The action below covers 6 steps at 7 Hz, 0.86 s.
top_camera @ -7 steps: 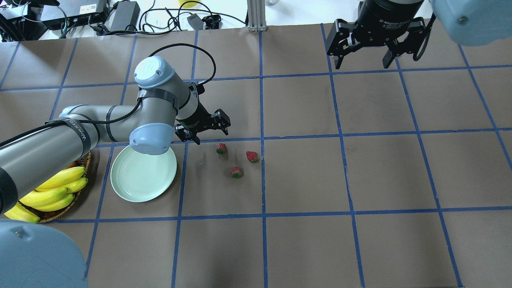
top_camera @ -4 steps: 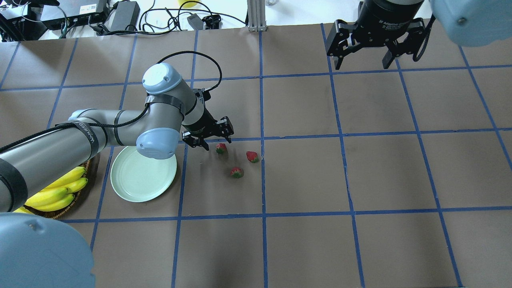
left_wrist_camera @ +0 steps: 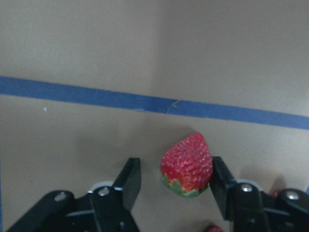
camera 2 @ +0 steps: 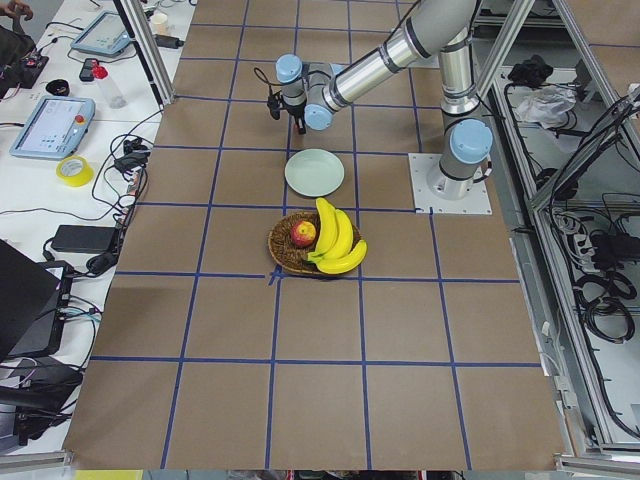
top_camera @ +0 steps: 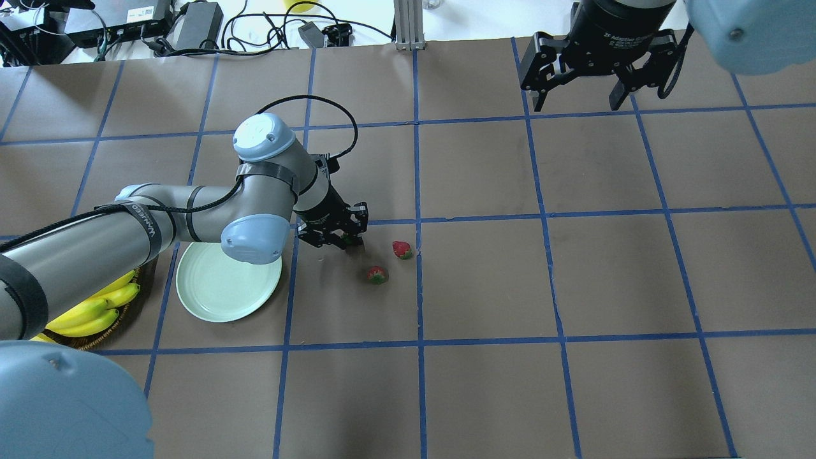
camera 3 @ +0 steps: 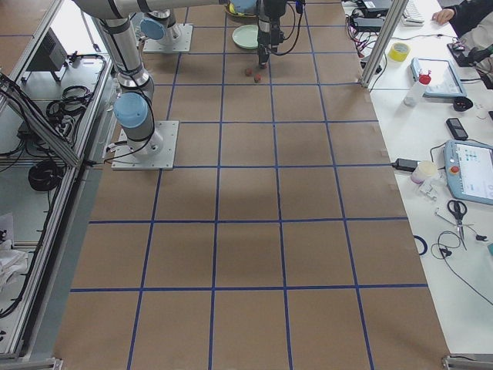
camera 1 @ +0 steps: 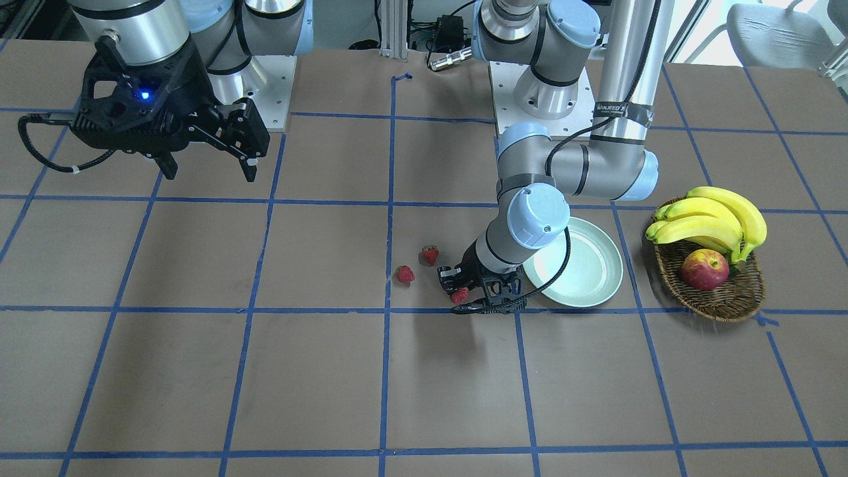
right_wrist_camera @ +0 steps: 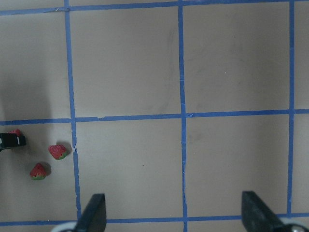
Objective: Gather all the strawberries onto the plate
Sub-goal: 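Carry the strawberry over the plate and open the left gripper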
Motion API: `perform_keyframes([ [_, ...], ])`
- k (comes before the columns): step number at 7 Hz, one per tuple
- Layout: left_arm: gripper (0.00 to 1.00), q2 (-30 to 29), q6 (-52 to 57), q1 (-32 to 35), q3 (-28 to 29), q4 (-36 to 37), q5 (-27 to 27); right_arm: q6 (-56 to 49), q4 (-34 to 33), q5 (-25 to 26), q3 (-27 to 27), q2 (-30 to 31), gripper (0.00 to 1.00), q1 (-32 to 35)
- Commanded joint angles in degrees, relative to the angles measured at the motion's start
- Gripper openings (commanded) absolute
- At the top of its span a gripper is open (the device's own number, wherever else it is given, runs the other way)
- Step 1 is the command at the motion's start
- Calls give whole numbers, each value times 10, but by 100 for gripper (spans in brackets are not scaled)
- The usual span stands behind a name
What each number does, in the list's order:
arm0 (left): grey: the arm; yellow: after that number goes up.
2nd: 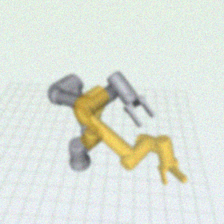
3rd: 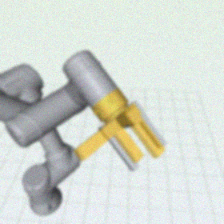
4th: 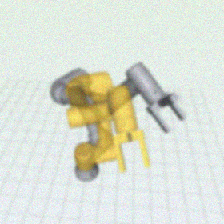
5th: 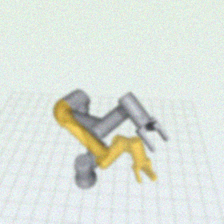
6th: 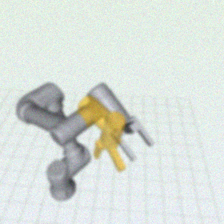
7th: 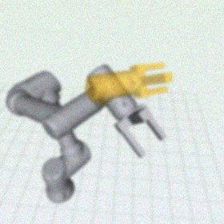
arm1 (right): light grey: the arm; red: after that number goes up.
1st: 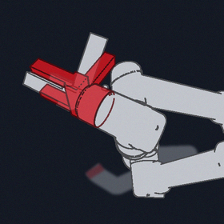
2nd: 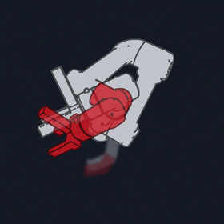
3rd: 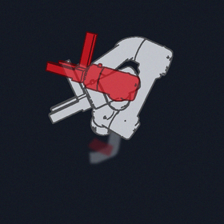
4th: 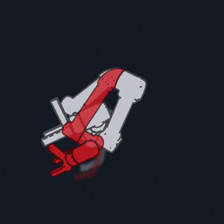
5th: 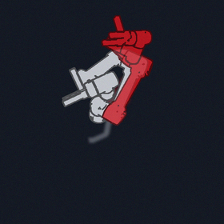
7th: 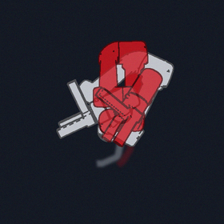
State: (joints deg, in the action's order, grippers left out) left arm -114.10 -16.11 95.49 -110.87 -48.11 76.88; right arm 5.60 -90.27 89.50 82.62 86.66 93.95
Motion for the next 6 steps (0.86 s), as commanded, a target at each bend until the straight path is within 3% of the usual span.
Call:
perform_keyframes([
  [1,0,4,3,0,40,-10,4,-1,0,1,0,0,100,0],
  [3,0,19,5,-20,73,-70,36,-1,3,1,0,0,100,0],
  [4,0,26,12,-59,89,-120,75,0,3,1,1,0,100,0],
  [6,0,56,82,-153,87,-214,78,0,1,1,1,0,100,0],
])
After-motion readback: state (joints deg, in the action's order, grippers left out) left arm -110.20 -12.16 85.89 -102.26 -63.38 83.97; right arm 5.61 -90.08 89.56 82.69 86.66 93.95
